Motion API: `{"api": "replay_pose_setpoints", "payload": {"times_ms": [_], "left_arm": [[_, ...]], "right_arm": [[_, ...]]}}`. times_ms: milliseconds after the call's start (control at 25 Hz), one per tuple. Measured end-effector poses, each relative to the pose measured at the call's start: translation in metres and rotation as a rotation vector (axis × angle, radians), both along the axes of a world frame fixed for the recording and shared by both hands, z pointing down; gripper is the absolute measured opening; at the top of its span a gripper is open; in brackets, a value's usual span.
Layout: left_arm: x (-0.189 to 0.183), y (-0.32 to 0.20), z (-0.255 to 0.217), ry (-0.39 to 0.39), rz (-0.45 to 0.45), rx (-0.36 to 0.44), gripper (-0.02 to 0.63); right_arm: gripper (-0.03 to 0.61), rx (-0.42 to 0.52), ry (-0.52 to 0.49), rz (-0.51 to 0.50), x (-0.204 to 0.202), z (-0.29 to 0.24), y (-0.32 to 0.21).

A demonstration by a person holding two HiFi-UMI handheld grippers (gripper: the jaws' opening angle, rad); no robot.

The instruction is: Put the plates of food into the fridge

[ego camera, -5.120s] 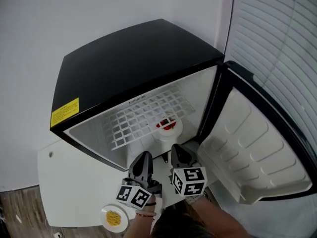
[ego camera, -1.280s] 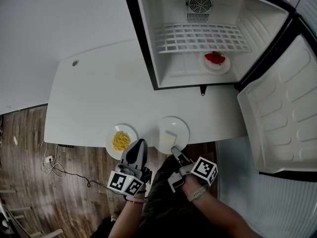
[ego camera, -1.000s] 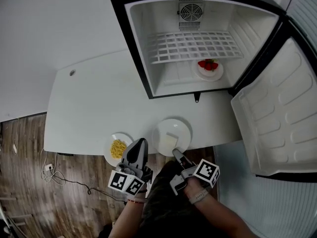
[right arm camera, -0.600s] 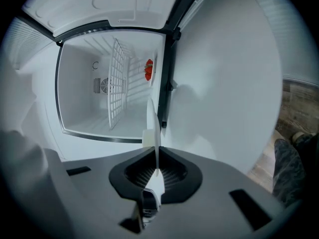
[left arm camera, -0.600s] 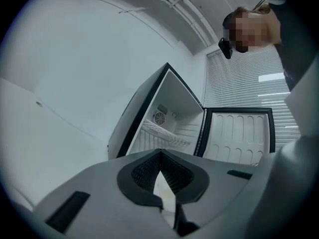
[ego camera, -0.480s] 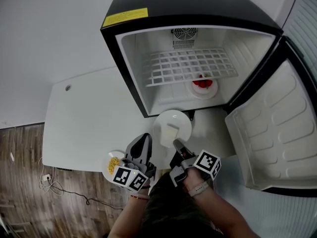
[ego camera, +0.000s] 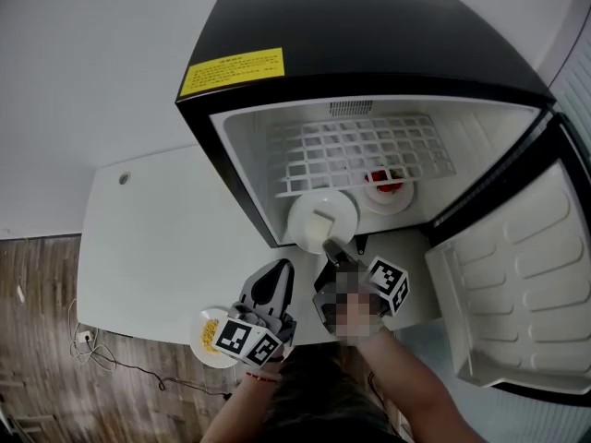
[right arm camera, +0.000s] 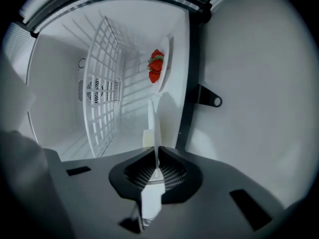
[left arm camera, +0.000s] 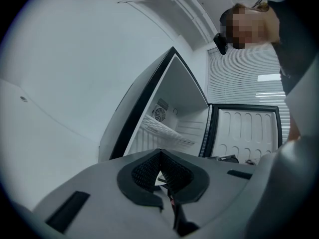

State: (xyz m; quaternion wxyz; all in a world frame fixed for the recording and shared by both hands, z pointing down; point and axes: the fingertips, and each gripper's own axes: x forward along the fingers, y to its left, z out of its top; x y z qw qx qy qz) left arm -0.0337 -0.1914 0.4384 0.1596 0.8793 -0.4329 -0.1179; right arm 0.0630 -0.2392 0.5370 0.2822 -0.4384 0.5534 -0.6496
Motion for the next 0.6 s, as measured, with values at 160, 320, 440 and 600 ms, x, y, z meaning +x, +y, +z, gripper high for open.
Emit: {"api": "replay_pose_setpoints", "payload": {"times_ms": [160,320,440,600], "left_arm": [[0.005,-0.013,0.003,-0.006,0.014,-0.002,0.006],[0.010,-0.020,0.007,0.003,0.024,-0.012,0.006],[0.013,-0.024,0.009,0.009,0.033,-0.018,0.006],[0.017,-0.029,0.009,0.022,0.051,-0.022,0.006]], "right_arm": [[0.017,-0.005,-0.002,0.005,0.002,0.001,-0.026],[0.017,-0.016,0.021,-0.022,-0.001,0.002,-0.046],[0.017,-0.022,0.084,-0.076,-0.005,0.003,-0.054],[0.019,0.015,0.256,-0.219,-0.009,0.000,-0.064]]}}
